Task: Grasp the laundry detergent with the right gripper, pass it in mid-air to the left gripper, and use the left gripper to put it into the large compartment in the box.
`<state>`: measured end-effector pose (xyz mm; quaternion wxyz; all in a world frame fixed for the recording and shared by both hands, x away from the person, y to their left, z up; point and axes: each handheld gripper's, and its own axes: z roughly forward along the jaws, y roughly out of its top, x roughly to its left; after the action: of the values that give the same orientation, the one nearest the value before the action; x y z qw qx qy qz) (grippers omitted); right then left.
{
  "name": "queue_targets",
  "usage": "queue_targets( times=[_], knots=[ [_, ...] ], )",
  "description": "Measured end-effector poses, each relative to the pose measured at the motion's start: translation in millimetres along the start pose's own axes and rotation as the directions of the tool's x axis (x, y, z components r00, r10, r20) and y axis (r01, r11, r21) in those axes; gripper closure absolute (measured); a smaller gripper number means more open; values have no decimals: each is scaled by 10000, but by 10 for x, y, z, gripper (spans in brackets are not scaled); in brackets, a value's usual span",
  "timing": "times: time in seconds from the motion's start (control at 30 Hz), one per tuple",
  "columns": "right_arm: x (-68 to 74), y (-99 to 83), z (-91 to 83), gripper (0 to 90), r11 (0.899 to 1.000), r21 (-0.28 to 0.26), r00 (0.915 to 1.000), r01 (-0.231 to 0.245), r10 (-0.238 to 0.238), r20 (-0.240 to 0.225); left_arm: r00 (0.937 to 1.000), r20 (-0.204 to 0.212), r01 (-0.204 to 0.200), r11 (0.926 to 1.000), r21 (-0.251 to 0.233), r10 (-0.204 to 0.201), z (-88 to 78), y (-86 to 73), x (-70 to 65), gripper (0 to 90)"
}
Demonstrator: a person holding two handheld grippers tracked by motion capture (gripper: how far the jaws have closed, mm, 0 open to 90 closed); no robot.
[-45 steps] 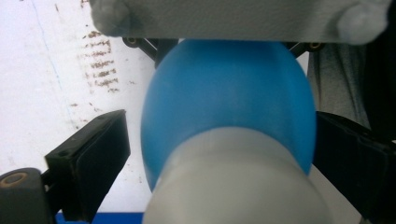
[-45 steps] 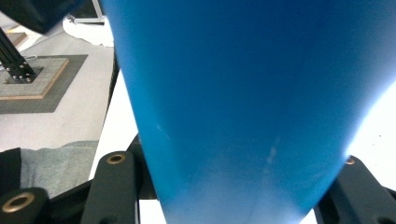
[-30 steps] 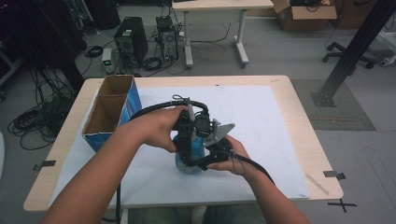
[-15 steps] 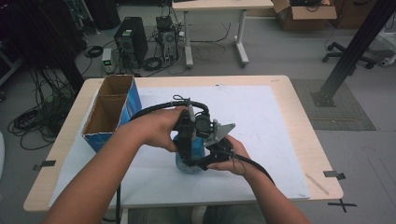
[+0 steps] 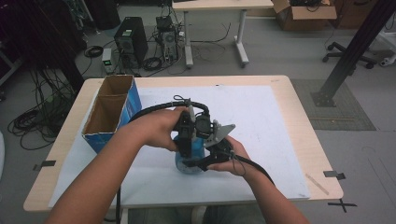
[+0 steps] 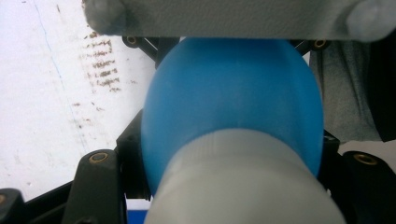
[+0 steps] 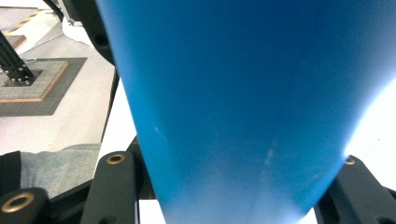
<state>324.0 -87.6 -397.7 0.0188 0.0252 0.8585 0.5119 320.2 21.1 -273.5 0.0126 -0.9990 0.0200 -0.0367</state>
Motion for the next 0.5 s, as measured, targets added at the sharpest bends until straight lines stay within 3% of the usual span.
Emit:
queue_targets(
  times=[0.37, 0.4, 0.43, 0.5],
  knots=[
    [-2, 14, -36, 452, 9999, -46, 9997, 118, -117, 198, 10000, -85, -13, 9999, 118, 14, -46, 30, 11, 386],
    [-20, 15, -41, 452, 9994, -69, 9991, 347, -345, 236, 10000, -77, 0, 9999, 142, 1, -53, 36, 13, 386],
    [-5, 19, -47, 450, 9999, -135, 9997, 108, -105, 226, 10000, -83, 19, 9998, 181, -18, -68, 45, 18, 387],
    [-8, 20, -51, 449, 9998, -159, 9994, 148, -144, 301, 10000, -38, 53, 9997, 234, -52, -76, 49, 24, 387]
  ],
)
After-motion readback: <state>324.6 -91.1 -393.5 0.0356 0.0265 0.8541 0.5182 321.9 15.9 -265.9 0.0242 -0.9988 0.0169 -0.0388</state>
